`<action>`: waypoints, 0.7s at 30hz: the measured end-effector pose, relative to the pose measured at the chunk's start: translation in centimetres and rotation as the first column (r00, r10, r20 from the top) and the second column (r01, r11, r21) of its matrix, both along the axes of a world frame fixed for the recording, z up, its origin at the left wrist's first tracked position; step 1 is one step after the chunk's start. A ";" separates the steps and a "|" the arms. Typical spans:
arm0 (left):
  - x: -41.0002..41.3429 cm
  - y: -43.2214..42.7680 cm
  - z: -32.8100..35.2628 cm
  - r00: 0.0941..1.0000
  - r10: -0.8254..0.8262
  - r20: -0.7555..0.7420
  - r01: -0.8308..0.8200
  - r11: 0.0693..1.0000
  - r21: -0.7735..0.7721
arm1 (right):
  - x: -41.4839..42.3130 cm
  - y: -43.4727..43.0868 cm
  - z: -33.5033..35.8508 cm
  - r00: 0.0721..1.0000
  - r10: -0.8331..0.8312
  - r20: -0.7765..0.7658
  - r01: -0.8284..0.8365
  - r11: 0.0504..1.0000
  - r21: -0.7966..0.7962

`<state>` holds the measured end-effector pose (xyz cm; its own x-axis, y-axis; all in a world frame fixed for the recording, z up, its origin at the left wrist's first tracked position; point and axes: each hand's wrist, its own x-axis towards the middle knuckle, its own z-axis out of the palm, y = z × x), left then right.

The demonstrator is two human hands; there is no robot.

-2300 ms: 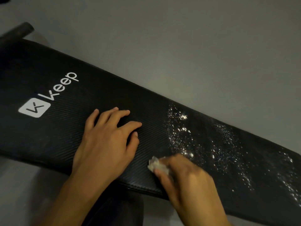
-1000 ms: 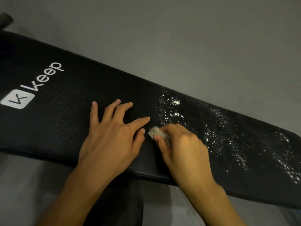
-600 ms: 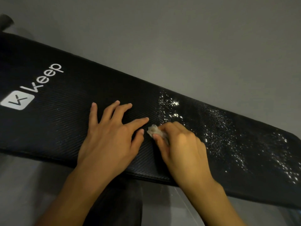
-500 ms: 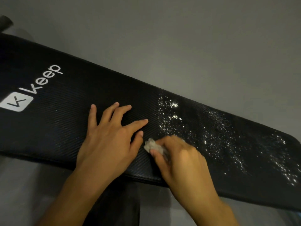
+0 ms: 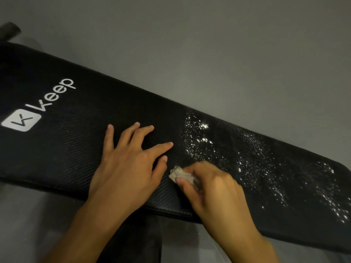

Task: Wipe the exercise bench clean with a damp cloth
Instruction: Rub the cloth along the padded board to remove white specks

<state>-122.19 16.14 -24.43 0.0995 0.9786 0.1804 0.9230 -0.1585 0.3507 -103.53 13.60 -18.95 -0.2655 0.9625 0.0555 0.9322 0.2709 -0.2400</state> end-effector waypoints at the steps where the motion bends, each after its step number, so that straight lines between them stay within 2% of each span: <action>1: 0.0 0.0 0.0 1.000 0.000 -0.002 0.000 1.000 0.000 | -0.2 0.8 0.0 1.000 -0.017 0.011 0.017 1.000 0.023; 6: -0.1 0.0 0.0 1.000 -0.005 0.007 0.005 1.000 -0.005 | -1.3 3.0 -0.5 0.997 -0.070 0.012 0.068 0.994 0.090; 10: 0.0 -0.1 0.0 1.000 -0.001 0.002 0.001 1.000 0.001 | 0.1 0.6 -0.1 0.999 0.031 -0.039 -0.033 0.998 -0.045; 13: 0.0 0.0 -0.1 1.000 0.007 0.001 -0.007 1.000 0.005 | 0.5 1.4 0.4 0.999 0.021 -0.039 -0.024 0.997 -0.069; 18: 0.0 0.0 -0.1 1.000 0.006 -0.010 -0.006 1.000 0.015 | -1.6 4.0 1.5 0.998 -0.033 0.049 0.032 0.999 0.017; 21: 0.0 0.0 -0.2 1.000 0.009 0.004 -0.009 1.000 0.019 | -2.8 2.5 1.7 0.994 -0.033 0.108 0.037 0.999 -0.035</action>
<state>-122.17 16.12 -24.59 0.0895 0.9758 0.1995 0.9230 -0.1565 0.3516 -106.29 16.05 -17.29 -0.2341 0.9722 -0.0074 0.9618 0.2304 -0.1479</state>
